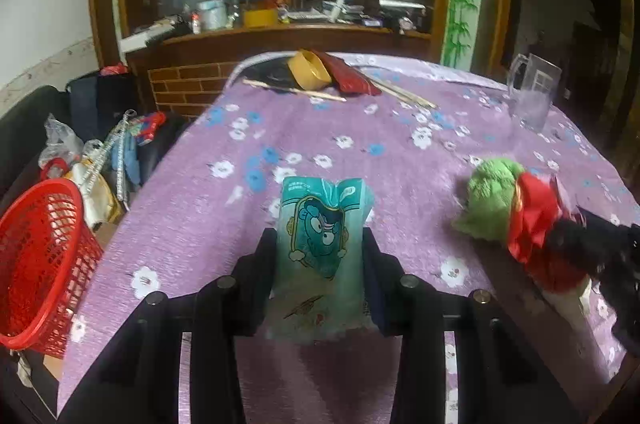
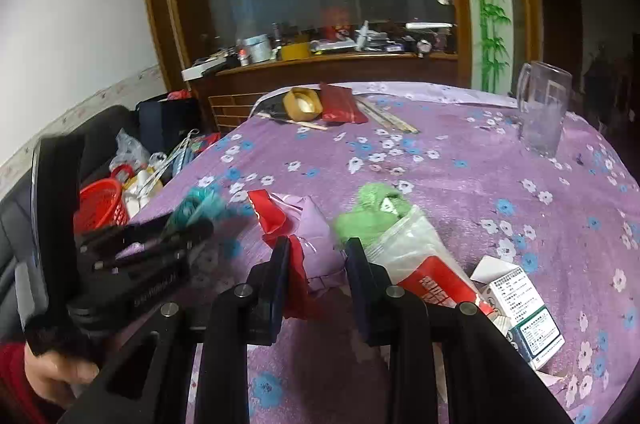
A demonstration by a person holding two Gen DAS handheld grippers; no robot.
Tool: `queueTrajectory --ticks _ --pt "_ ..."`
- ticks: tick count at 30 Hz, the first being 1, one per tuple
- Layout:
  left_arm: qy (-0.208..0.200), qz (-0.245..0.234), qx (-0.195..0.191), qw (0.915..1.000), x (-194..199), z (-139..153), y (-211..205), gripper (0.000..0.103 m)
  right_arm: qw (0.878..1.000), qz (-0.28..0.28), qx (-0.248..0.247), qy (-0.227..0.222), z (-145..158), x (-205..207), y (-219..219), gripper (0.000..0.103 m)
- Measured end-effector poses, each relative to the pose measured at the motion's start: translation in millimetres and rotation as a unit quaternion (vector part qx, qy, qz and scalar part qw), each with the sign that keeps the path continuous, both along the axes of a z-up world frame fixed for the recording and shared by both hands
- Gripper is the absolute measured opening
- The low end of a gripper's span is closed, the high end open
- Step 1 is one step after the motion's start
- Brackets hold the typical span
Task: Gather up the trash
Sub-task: 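Hold the wet-wipe pack in the left tool and the red bag in the right tool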
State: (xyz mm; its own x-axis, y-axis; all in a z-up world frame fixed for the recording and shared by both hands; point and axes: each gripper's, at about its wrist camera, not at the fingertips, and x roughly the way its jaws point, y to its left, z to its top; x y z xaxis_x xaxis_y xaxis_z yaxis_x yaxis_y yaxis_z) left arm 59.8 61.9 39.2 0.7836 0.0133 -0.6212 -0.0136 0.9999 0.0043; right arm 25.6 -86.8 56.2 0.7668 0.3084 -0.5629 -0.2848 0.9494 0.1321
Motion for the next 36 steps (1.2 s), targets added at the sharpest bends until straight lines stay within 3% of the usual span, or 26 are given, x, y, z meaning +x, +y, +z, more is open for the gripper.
queueTrajectory --ticks 9,36 --pt "-0.022 0.012 0.039 0.9989 -4.4 3.4 -2.3 0.039 0.999 0.016 -0.025 -0.017 -3.3 -12.1 12.3 0.031" --pt "-0.023 0.016 0.043 0.9987 -5.7 3.3 -0.1 0.039 1.000 0.009 -0.023 -0.010 -5.1 -12.0 10.1 0.031"
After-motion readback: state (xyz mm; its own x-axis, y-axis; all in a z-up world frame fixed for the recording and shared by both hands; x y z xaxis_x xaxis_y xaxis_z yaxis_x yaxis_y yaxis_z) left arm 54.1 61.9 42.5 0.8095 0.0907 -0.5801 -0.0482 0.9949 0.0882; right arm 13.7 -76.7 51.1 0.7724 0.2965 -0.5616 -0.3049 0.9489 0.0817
